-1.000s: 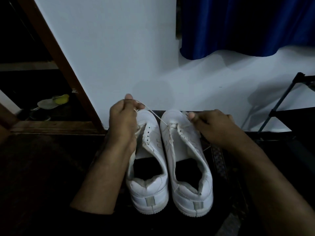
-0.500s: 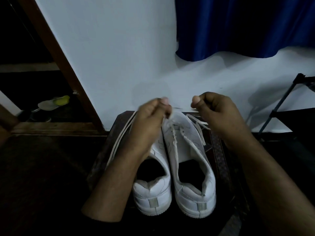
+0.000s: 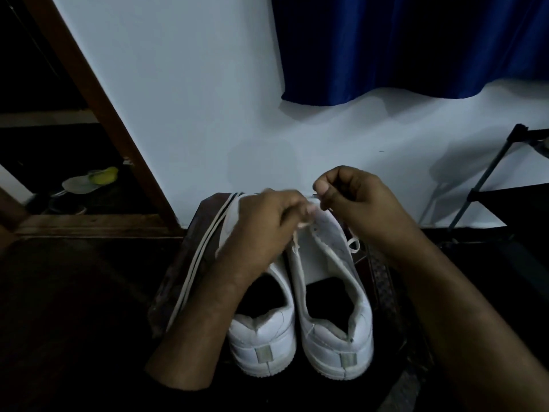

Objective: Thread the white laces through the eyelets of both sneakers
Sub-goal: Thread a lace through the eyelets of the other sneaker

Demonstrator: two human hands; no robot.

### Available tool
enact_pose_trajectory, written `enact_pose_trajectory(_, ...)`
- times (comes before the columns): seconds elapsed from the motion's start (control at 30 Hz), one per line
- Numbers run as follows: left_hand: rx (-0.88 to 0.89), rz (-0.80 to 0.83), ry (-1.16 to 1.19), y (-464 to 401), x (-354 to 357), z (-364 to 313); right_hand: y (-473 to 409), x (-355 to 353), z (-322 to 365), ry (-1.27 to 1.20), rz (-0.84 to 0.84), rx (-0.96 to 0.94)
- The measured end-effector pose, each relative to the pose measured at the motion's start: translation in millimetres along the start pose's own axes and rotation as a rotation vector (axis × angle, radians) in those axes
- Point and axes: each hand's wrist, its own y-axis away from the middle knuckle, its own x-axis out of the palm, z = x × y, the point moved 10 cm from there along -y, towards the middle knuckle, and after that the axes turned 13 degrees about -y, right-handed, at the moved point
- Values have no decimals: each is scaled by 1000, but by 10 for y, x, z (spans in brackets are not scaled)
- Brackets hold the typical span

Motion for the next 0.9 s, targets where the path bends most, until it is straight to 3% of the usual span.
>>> enact_pose_trajectory(0.1,-291,-383,3,80,-446,451,-19,-228,-83,442,-106,5)
enact_pose_trajectory(0.13,-332,-440,18,110,-500,552,-14,-278,-92,569,-134,5)
enact_pose_trajectory(0.17,-332,-438,24,110,-502,574,-9,-290,-84,625,-141,-2)
enact_pose_trajectory(0.23,-230,-256,21,8,-317,429,-9,-227,-75,561,-108,-15)
enact_pose_trajectory(0.3,-53,-18,43,-41,-64,85,-15,-68,-45,325,-24,-38)
enact_pose_trajectory(0.33,47,25,44,-37,-6,-83,-15,10,-14,216,13,-49)
enact_pose_trajectory(0.4,97,-24,-10,-22,-53,-189,-10,84,29,103,34,-53)
enact_pose_trajectory(0.6,-404,-446,61,142,-539,595,14,-238,5,459,-157,-13)
enact_pose_trajectory(0.7,-423,-427,32,126,-473,620,23,-247,2,458,-160,11)
enact_pose_trajectory(0.8,-288,-351,-93,31,-408,382,28,-178,12,416,-132,0)
enact_pose_trajectory(0.9,-102,-172,-24,-15,-250,90,32,-140,83,360,-126,-38)
